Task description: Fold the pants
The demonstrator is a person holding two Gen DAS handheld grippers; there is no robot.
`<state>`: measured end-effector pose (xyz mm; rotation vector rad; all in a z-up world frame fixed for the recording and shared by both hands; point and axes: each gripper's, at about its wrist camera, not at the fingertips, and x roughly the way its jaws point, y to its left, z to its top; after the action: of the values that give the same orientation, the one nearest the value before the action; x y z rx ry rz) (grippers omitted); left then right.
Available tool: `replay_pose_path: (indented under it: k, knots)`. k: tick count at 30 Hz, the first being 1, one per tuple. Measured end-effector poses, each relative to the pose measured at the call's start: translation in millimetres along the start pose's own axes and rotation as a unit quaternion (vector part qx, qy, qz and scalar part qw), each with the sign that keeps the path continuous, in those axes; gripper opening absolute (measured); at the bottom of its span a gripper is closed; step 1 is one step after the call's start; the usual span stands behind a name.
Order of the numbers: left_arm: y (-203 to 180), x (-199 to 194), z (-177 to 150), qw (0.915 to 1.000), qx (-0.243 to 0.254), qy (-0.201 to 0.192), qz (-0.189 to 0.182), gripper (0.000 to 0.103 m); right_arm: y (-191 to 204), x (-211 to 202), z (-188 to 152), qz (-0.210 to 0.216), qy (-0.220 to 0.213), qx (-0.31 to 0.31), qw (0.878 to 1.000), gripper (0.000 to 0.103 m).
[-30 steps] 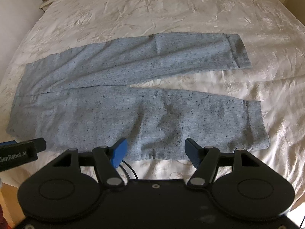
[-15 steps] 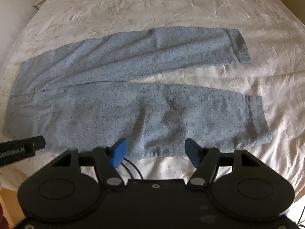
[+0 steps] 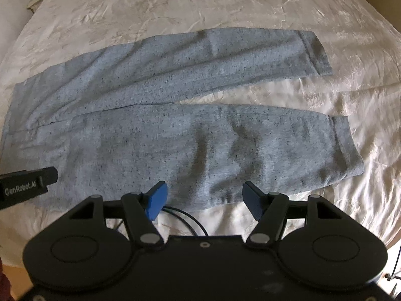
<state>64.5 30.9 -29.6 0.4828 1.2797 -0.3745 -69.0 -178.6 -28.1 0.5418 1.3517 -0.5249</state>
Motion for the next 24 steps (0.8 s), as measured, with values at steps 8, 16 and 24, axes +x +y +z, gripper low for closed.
replay_pose_path:
  k: [8, 16, 24]
  knots:
    - [11, 19, 16, 0.9995, 0.026, -0.015, -0.011, 0.038, 15, 11, 11, -0.029, 0.004, 0.03, 0.999, 0.069]
    - [3, 33, 30, 0.9986, 0.035, 0.015, -0.036, 0.038, 5, 20, 20, -0.028, 0.008, 0.034, 0.999, 0.068]
    - [-7, 18, 76, 0.9993, 0.03, -0.013, -0.017, 0.038, -35, 29, 63, -0.01, -0.013, 0.02, 1.0, 0.065]
